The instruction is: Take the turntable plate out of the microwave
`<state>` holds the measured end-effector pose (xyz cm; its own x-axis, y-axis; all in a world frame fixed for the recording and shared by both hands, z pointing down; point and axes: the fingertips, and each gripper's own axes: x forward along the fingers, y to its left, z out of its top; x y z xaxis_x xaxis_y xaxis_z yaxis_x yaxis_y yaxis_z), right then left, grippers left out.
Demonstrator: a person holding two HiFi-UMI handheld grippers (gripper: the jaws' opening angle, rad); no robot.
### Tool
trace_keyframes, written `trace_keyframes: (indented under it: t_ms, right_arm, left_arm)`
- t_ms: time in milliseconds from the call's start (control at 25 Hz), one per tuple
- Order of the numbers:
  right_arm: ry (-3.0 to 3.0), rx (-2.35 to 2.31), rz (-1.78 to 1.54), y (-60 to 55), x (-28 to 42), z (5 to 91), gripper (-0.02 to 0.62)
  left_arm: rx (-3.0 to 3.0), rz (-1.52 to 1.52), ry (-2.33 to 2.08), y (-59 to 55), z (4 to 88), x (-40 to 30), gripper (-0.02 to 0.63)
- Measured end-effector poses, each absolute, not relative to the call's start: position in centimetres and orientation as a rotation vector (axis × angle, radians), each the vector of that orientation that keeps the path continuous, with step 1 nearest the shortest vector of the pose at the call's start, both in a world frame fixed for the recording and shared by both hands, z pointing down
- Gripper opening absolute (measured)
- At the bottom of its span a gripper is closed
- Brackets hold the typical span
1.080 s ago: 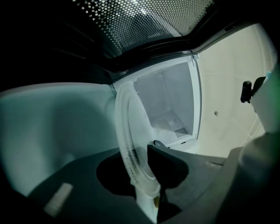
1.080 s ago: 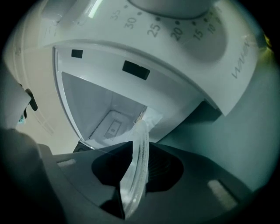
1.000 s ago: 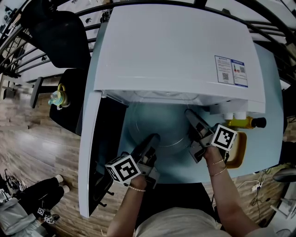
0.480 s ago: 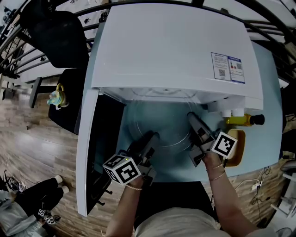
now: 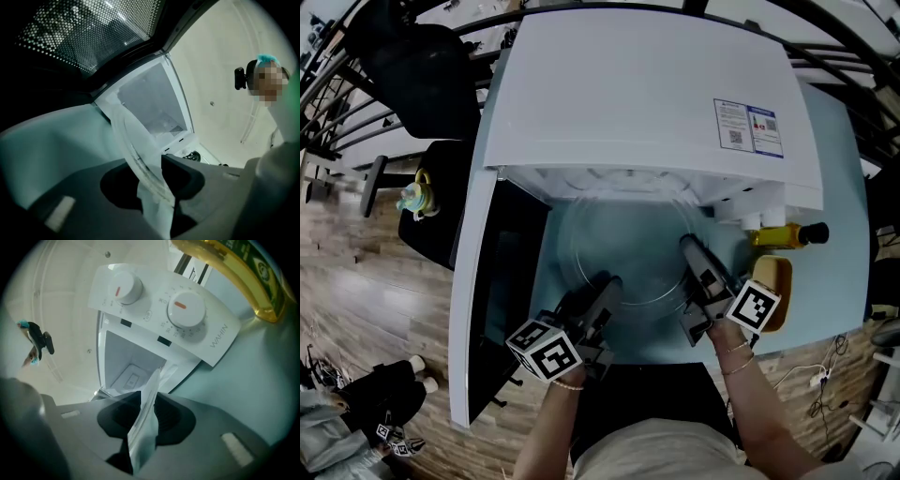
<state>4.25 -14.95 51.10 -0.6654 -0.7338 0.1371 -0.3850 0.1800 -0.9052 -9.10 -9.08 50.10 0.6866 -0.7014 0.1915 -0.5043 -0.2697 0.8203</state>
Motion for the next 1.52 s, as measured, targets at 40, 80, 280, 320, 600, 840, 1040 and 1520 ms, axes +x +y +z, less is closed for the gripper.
trace_keyframes:
  t_ms: [40,80,280,320,600,840,1040,1520]
  right_arm:
    - [2.138,-1.056,-1.467,-14.7,4.3,50.7,0.117]
    - [2.147,-1.043,-1.451,-14.4,4.3,50.3,0.117]
    - [2.211,-0.996,-1.389,-13.1,4.2,48.2,0.115]
    - [2.218,-0.985,-1.382,-12.8,4.2,47.7,0.115]
    - [2.24,-0.933,-1.352,-10.6,4.3,43.9,0.117]
    - [2.264,-0.902,-1.331,-9.8,4.8,41.2,0.117]
    - [2.256,-0.877,-1.312,-9.6,5.1,39.2,0.118]
    - [2.347,-0.868,-1.228,-9.5,5.1,34.3,0.126]
  left_arm:
    - [1.944,-0.261,-0.933,-8.8,49.8,-9.1,0.137]
    - [1.952,-0.265,-0.93,-8.6,49.5,-9.0,0.14]
    - [1.986,-0.28,-0.931,-7.1,47.8,-9.0,0.141]
    - [1.993,-0.284,-0.933,-6.7,47.4,-9.0,0.141]
    - [2.051,-0.3,-0.96,-4.4,43.5,-8.8,0.143]
    - [2.07,-0.334,-0.969,-3.5,40.9,-8.3,0.143]
    - [2.109,-0.349,-0.979,-3.3,38.4,-8.1,0.143]
    - [2.157,-0.409,-0.963,-3.3,34.0,-8.0,0.141]
